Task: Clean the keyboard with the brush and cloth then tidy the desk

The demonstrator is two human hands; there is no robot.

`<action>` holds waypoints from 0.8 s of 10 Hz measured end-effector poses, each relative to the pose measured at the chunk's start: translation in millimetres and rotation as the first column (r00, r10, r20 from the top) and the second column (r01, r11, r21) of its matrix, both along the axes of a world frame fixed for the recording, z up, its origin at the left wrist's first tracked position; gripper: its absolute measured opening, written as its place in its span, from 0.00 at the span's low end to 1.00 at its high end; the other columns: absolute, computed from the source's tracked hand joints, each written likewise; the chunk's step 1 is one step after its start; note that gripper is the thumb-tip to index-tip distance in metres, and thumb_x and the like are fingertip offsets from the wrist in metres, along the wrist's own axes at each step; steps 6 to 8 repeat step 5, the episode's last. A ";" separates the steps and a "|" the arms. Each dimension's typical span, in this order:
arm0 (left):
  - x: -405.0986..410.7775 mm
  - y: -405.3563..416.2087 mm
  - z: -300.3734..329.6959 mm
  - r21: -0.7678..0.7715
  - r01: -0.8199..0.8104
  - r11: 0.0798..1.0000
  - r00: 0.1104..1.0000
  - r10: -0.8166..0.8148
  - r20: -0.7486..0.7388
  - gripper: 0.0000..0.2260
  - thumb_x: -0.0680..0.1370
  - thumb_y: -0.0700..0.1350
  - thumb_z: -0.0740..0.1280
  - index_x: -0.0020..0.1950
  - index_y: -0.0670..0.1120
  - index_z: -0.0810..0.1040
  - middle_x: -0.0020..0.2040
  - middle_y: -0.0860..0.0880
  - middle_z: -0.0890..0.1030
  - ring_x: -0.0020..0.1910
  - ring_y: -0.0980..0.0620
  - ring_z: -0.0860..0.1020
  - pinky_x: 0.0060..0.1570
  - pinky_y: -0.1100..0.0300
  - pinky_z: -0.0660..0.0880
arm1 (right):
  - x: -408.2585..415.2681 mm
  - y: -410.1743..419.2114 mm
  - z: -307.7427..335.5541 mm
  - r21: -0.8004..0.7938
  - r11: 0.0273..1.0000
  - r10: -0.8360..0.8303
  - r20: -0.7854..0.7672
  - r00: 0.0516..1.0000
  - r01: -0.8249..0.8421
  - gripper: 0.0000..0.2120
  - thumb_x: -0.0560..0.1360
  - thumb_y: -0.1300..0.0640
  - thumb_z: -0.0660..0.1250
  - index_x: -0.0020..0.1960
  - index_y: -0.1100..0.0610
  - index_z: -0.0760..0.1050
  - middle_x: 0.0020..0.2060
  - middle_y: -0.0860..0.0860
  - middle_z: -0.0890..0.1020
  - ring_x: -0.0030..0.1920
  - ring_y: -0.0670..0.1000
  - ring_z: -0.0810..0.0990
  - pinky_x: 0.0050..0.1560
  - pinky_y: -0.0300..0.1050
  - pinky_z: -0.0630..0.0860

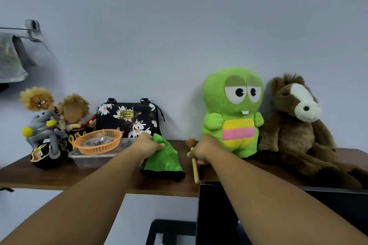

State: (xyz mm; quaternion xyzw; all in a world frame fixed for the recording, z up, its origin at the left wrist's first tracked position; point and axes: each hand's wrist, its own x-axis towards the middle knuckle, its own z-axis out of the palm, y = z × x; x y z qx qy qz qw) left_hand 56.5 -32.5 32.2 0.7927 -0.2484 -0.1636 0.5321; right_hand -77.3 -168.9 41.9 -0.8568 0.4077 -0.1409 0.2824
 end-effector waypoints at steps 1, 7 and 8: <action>11.4 1.7 -3.6 0.223 -0.058 0.973 0.978 0.010 0.210 0.13 0.70 0.47 0.76 0.44 0.40 0.77 0.44 0.44 0.81 0.45 0.47 0.79 0.41 0.54 0.77 | 12.3 2.6 1.9 -0.055 0.998 -0.019 -0.104 0.994 0.014 0.13 0.69 0.53 0.76 0.35 0.59 0.76 0.23 0.53 0.77 0.21 0.50 0.76 0.26 0.39 0.75; -8.4 11.0 -0.5 0.496 -0.130 0.858 0.875 -0.136 0.464 0.23 0.79 0.51 0.63 0.72 0.43 0.67 0.68 0.43 0.72 0.65 0.45 0.72 0.62 0.55 0.70 | 25.7 8.1 -0.8 -0.241 0.968 0.009 -0.226 0.974 -0.065 0.09 0.72 0.54 0.67 0.36 0.56 0.72 0.56 0.56 0.83 0.55 0.56 0.83 0.42 0.44 0.78; -8.4 11.0 -0.5 0.496 -0.130 0.858 0.875 -0.136 0.464 0.23 0.79 0.51 0.63 0.72 0.43 0.67 0.68 0.43 0.72 0.65 0.45 0.72 0.62 0.55 0.70 | 25.7 8.1 -0.8 -0.241 0.968 0.009 -0.226 0.974 -0.065 0.09 0.72 0.54 0.67 0.36 0.56 0.72 0.56 0.56 0.83 0.55 0.56 0.83 0.42 0.44 0.78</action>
